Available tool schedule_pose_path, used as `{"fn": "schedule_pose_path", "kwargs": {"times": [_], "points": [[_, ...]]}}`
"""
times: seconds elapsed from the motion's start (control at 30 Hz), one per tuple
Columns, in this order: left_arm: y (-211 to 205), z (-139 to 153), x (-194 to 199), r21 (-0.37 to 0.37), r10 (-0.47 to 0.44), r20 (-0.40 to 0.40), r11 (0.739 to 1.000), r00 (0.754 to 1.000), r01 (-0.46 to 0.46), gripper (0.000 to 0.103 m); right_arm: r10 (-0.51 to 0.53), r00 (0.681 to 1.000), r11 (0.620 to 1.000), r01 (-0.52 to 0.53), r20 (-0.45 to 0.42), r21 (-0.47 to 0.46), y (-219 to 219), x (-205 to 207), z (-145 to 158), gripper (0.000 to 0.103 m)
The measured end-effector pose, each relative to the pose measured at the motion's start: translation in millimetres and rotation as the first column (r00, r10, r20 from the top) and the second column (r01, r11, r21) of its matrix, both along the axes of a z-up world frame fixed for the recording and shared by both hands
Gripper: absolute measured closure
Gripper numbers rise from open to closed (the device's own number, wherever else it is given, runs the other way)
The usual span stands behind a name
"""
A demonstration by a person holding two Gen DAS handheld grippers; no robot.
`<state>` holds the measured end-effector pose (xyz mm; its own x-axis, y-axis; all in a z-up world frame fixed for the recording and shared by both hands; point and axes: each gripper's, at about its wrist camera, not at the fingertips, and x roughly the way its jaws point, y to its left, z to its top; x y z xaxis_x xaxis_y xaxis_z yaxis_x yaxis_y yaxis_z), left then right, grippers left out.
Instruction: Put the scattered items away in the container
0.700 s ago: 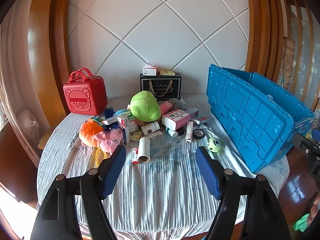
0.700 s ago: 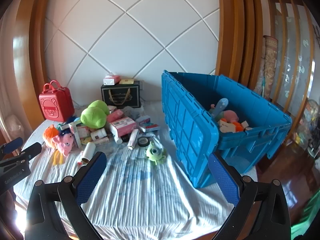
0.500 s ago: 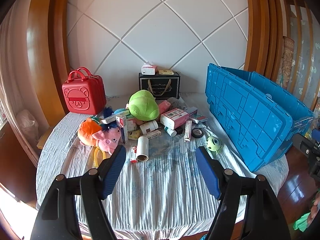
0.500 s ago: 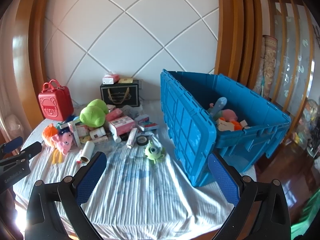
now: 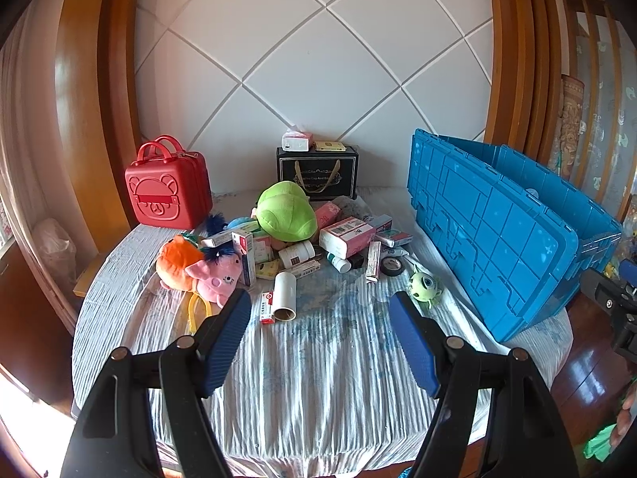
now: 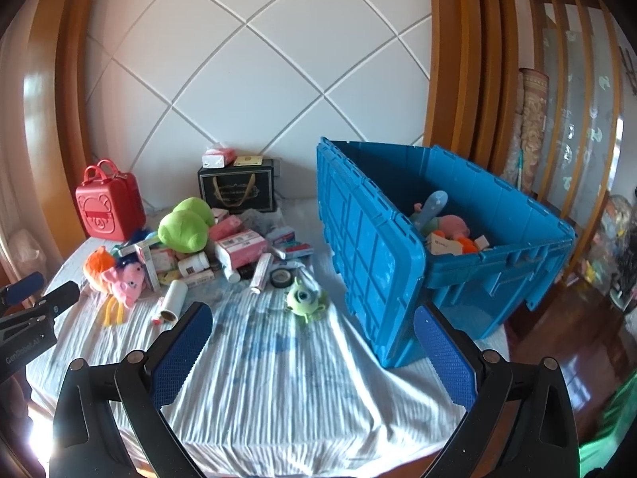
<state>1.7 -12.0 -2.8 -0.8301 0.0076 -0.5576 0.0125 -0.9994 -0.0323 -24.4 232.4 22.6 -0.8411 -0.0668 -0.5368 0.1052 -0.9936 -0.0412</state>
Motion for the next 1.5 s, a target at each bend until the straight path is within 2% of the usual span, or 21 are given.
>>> {"fn": "schedule_pose_path", "kwargs": {"times": [0.63,0.77,0.9,1.07,1.17,1.23,1.33,1.43,1.5], "points": [[-13.0,-3.5,-1.2,0.01,-0.005,0.009,1.0,1.0,0.005,0.031,-0.019,1.0,1.0,0.019,0.006,0.005,-4.5,3.0,-0.2,0.0],[-26.6,-20.3,-4.8,0.049,-0.027,0.024,0.998,0.999,0.025,0.031,-0.036,0.999,0.999,0.036,0.021,0.0,-4.6,5.2,-9.8,0.0],[-45.2,-55.5,-27.1,0.102,-0.007,0.136,0.995,0.991,-0.007,0.031,-0.018,0.996,1.0,0.016,0.091,0.019,-9.3,-4.4,-35.3,0.0],[-61.1,-92.8,-56.5,0.052,0.104,0.234,0.992,0.967,-0.119,0.031,0.052,0.981,0.997,-0.06,0.188,0.038,-22.1,-47.1,-69.5,0.0],[-71.9,-116.1,-80.5,0.036,0.163,0.314,0.982,0.935,-0.183,0.031,0.125,0.964,0.991,-0.131,0.237,0.013,-33.4,-87.6,-92.5,0.0],[-76.8,-134.0,-98.9,0.005,0.18,0.389,0.98,0.903,-0.198,0.031,0.171,0.941,0.984,-0.175,0.291,-0.011,-43.1,-118.0,-111.8,0.0],[-81.0,-156.7,-122.3,-0.06,0.225,0.444,0.973,0.867,-0.221,0.031,0.238,0.909,0.971,-0.233,0.344,-0.054,-55.1,-158.6,-142.6,0.0],[-86.6,-173.4,-142.4,-0.043,0.249,0.484,0.964,0.839,-0.262,0.031,0.273,0.869,0.962,-0.259,0.413,-0.091,-61.9,-194.3,-178.1,0.0],[-88.3,-182.7,-152.9,-0.055,0.263,0.491,0.961,0.831,-0.272,0.031,0.272,0.842,0.961,-0.267,0.466,-0.079,-68.9,-213.4,-200.8,0.0]]}}
